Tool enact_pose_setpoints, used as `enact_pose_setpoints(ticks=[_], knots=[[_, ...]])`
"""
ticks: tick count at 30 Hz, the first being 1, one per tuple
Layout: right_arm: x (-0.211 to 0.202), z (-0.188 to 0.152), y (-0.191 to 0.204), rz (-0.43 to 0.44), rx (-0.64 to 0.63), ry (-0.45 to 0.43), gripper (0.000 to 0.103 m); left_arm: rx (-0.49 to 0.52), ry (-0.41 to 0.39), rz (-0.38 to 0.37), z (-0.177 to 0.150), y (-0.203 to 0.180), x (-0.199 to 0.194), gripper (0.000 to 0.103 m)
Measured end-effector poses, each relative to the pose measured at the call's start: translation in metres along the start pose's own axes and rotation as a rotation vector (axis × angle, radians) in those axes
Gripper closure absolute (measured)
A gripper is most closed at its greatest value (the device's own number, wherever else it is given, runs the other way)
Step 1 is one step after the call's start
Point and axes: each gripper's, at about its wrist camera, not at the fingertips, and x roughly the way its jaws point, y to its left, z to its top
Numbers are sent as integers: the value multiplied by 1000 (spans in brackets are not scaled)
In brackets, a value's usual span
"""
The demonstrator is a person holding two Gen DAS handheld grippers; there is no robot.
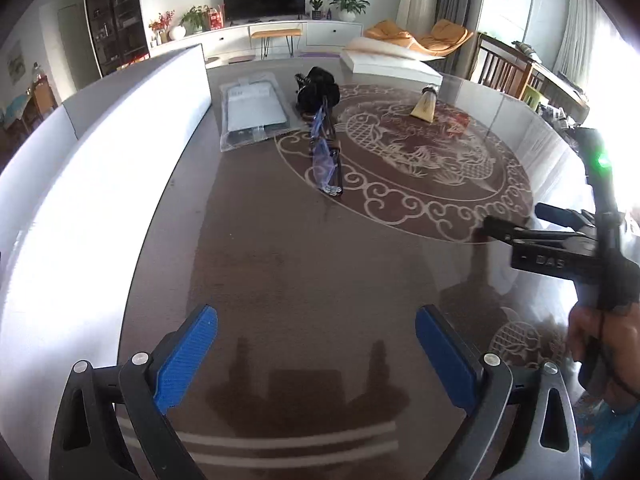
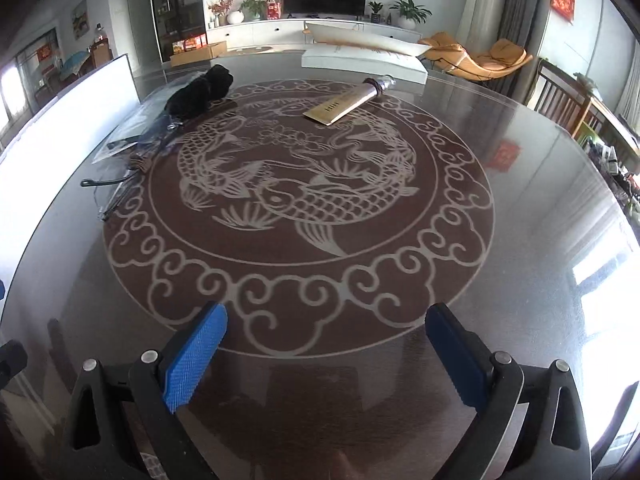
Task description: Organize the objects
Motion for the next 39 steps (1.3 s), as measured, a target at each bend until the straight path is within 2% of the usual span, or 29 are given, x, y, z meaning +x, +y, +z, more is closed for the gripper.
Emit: enact_pose_setpoints(ticks=[6, 9, 15, 39], knots=[[-2, -3, -1, 0, 22, -6, 0, 9, 15, 38, 9, 3, 41, 0], [-3, -3, -1, 0, 22, -6, 0, 10, -26, 38, 15, 8, 47, 0], [-2, -3, -1, -1, 22, -6, 0, -12, -33, 42, 36, 14, 64, 0], [-2, -3, -1, -1, 22, -5, 0, -2, -33, 34, 39, 16, 66, 0]])
